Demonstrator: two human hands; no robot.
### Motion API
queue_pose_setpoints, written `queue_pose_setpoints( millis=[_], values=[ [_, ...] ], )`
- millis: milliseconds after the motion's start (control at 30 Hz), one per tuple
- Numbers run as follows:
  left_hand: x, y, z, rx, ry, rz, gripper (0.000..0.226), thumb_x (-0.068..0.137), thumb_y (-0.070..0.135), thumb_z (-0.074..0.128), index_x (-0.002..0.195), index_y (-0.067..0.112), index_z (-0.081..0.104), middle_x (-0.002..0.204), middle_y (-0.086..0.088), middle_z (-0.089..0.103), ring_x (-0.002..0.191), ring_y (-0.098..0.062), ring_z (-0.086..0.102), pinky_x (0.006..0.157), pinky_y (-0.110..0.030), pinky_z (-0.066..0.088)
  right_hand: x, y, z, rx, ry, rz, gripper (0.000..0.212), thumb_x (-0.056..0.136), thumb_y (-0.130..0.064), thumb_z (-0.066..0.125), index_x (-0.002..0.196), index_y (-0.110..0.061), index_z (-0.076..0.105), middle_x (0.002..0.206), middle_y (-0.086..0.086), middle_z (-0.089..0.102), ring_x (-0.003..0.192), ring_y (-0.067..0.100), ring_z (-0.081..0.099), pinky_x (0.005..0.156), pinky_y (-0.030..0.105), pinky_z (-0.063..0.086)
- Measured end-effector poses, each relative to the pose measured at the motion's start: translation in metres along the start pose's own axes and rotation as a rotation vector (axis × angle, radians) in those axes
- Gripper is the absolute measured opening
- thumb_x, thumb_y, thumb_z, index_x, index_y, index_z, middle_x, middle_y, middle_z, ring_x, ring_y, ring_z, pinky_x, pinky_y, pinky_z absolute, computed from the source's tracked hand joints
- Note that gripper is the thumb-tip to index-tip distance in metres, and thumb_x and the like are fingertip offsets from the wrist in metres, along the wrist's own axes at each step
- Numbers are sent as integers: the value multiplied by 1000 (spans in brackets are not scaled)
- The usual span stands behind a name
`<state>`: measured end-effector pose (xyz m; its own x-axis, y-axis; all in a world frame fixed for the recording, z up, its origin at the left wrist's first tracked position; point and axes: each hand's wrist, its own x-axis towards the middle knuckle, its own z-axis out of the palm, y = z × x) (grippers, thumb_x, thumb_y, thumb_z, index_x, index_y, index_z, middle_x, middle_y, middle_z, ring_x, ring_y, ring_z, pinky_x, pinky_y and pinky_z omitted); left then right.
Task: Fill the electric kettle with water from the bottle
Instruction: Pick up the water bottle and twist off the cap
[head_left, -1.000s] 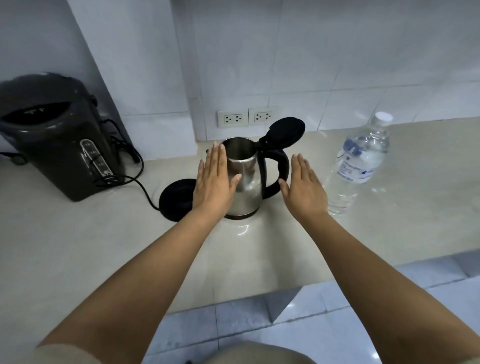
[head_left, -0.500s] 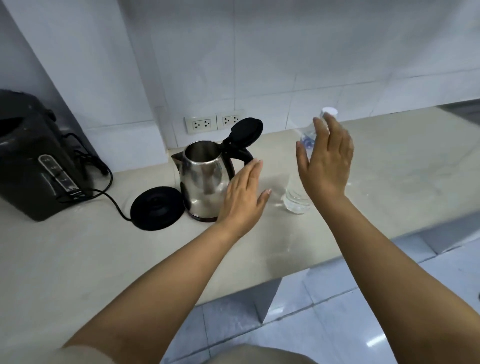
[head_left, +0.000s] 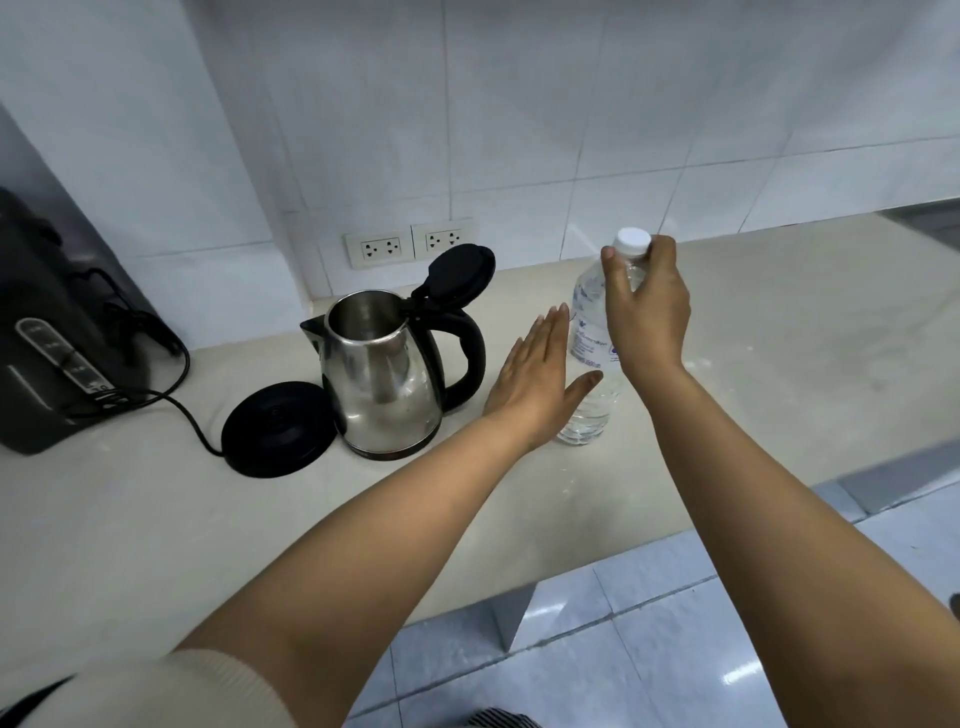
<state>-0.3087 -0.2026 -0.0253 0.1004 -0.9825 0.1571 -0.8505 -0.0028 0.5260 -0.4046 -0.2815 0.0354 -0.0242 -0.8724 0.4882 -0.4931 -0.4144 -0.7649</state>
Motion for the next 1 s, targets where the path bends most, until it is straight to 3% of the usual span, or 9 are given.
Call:
queue_pose_setpoints(
  millis=[267,633,833,1000],
  values=[
    [-33,-12,-11,-61,79,22,84,98,50,43,154,11,-6,163,-3,-5,149,-11,-6,122,-30,1,-43,-26,-2,-4,-20,-145,31,91,-39,56,106,-12,52,91,-1,61,85,19,54,67,26,32],
    [-132,-55,-61,-153,327,-33,95,91,56,52,155,11,-2,163,-5,8,149,-15,10,120,-36,18,-126,-116,20,114,-166,-93,33,88,-44,60,102,-15,52,88,-9,64,85,15,60,73,34,46],
    [-168,-85,-99,-214,469,-126,101,81,48,70,153,10,11,159,-8,21,146,-18,22,116,-27,24,-167,-157,50,216,-293,-99,28,85,-46,63,97,-23,52,86,-13,66,85,6,63,74,30,50],
    [-184,-111,-124,-220,533,-152,100,77,40,78,150,5,19,151,-11,32,138,-20,33,105,-17,26,-182,-180,73,282,-404,-148,30,84,-44,65,96,-19,53,86,-8,67,84,8,64,76,38,52]
  ],
)
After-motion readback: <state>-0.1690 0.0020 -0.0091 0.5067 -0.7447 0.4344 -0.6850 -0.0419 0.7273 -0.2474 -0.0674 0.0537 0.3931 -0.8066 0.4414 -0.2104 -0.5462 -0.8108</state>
